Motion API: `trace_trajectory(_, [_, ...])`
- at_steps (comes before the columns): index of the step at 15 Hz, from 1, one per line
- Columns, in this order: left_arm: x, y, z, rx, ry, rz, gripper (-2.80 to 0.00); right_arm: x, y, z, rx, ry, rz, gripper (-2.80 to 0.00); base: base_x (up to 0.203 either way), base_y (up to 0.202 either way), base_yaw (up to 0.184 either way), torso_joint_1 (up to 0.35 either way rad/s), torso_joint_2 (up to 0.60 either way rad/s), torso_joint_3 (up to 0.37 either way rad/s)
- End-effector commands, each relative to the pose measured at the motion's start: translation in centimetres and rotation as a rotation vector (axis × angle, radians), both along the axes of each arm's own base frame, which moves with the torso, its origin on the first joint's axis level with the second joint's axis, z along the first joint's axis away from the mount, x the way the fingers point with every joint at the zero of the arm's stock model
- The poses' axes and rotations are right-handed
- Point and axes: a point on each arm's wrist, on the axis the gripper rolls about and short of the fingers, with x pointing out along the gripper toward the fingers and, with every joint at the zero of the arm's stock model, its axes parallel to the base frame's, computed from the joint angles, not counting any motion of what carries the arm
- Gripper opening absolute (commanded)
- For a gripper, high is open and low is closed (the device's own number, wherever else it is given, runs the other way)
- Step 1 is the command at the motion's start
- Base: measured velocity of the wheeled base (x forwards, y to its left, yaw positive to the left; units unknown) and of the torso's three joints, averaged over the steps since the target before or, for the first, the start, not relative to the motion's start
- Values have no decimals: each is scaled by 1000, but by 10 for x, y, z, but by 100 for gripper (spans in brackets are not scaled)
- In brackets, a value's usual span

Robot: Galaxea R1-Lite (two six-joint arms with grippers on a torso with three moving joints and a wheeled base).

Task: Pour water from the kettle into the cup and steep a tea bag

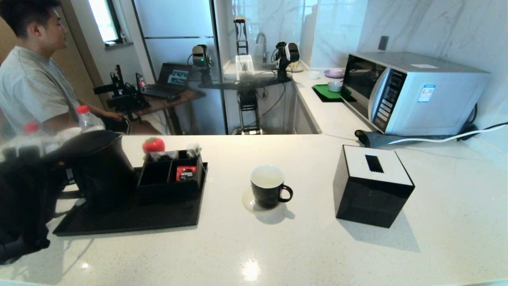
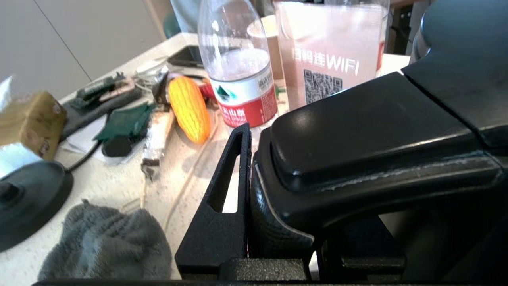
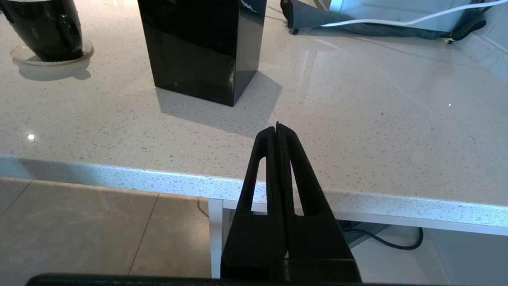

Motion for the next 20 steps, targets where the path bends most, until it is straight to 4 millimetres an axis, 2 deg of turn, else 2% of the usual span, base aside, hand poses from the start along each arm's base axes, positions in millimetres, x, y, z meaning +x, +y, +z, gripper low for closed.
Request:
trace_trajectory(1, [1, -1, -1, 10, -23, -3, -280, 0, 0, 0, -1, 1, 1, -280, 0, 0, 0, 0, 0, 0])
trace_trajectory(7, [2, -12, -5, -6, -10, -32, -280, 0, 0, 0, -1, 1, 1, -280, 0, 0, 0, 0, 0, 0])
trace_trajectory(8, [1, -12, -6, -7, -7, -33, 0, 0, 0, 0, -1, 1, 0, -280, 0, 0, 0, 0, 0, 0])
trace_trajectory(15, [-4, -14, -10, -20, 18, -32, 0, 0, 0, 0, -1, 1, 0, -280, 0, 0, 0, 0, 0, 0])
trace_trajectory(20, [-22, -21, -8, -34, 51, -32, 0, 0, 0, 0, -1, 2, 0, -280, 0, 0, 0, 0, 0, 0])
